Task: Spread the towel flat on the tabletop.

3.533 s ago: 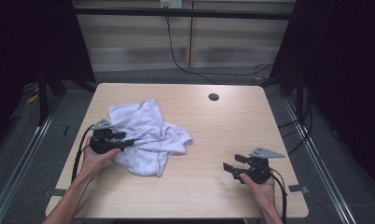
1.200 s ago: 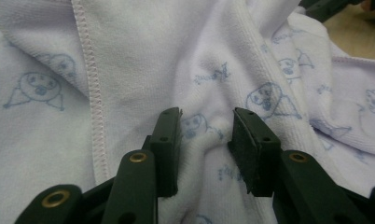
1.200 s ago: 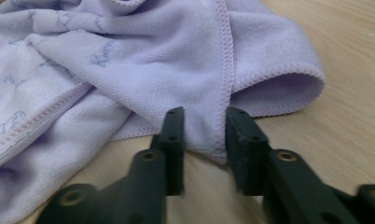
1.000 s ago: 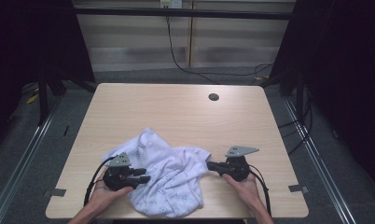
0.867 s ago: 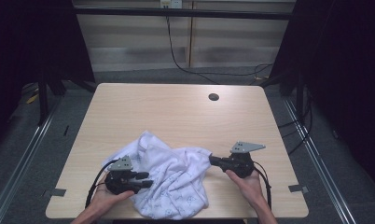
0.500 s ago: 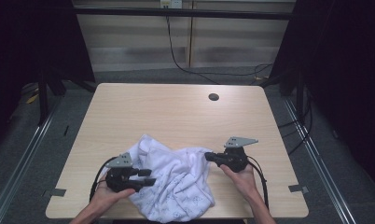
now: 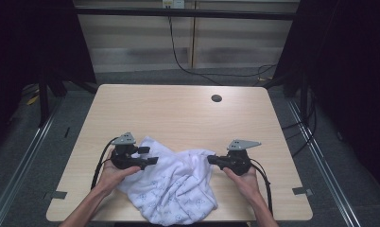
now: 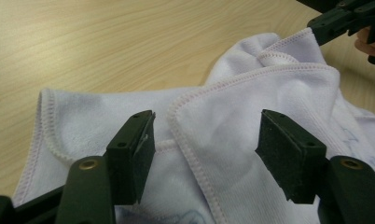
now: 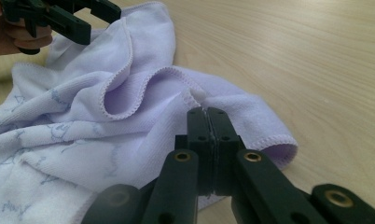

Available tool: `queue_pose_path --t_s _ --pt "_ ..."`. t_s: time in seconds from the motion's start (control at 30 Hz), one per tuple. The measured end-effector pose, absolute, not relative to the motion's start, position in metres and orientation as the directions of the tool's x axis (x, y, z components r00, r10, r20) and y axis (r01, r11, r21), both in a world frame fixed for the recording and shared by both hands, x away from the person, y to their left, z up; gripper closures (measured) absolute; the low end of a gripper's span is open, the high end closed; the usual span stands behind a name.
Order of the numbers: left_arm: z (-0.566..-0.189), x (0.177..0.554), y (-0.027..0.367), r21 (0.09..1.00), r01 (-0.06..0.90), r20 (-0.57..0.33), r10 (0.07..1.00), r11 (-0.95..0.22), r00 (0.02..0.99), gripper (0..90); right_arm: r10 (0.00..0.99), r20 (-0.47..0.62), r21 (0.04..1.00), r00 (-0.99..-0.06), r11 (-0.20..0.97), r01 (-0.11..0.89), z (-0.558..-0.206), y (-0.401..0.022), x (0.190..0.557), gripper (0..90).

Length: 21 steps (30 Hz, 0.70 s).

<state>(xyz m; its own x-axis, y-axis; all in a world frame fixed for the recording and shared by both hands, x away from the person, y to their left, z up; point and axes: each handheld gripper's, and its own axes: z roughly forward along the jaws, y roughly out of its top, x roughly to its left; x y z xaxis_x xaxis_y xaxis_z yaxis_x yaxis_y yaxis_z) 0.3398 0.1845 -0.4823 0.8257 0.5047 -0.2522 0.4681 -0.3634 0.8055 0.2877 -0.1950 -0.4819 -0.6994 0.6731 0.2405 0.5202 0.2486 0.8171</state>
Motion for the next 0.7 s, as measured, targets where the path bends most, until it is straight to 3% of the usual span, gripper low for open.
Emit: queue_pose_path --t_s 0.13,0.23,0.27,0.33,0.7 --pt "-0.489 0.338 0.175 0.790 0.462 -0.239 0.492 -0.403 0.837 43.5 0.673 0.241 0.816 -0.700 0.249 0.521 -0.482 -0.195 0.287 88.9" --pt "-0.493 0.336 0.174 0.789 0.458 -0.242 0.478 -0.410 0.845 75.8 0.675 0.239 0.815 -0.698 0.252 0.522 -0.482 -0.196 0.286 88.9" --pt "-0.494 0.334 0.174 0.787 0.454 -0.245 0.464 -0.417 0.851 75.8 0.675 0.239 0.815 -0.698 0.252 0.522 -0.482 -0.196 0.286 88.9" --pt "-0.492 0.332 0.175 0.792 0.450 -0.254 0.448 -0.412 0.857 85.1 0.679 0.240 0.816 -0.693 0.246 0.523 -0.481 -0.199 0.285 89.0" --pt "-0.442 0.321 0.230 0.894 0.399 -0.260 0.488 -0.204 0.833 86.2 0.751 0.198 0.871 -0.630 0.160 0.464 -0.445 -0.240 0.270 89.1"
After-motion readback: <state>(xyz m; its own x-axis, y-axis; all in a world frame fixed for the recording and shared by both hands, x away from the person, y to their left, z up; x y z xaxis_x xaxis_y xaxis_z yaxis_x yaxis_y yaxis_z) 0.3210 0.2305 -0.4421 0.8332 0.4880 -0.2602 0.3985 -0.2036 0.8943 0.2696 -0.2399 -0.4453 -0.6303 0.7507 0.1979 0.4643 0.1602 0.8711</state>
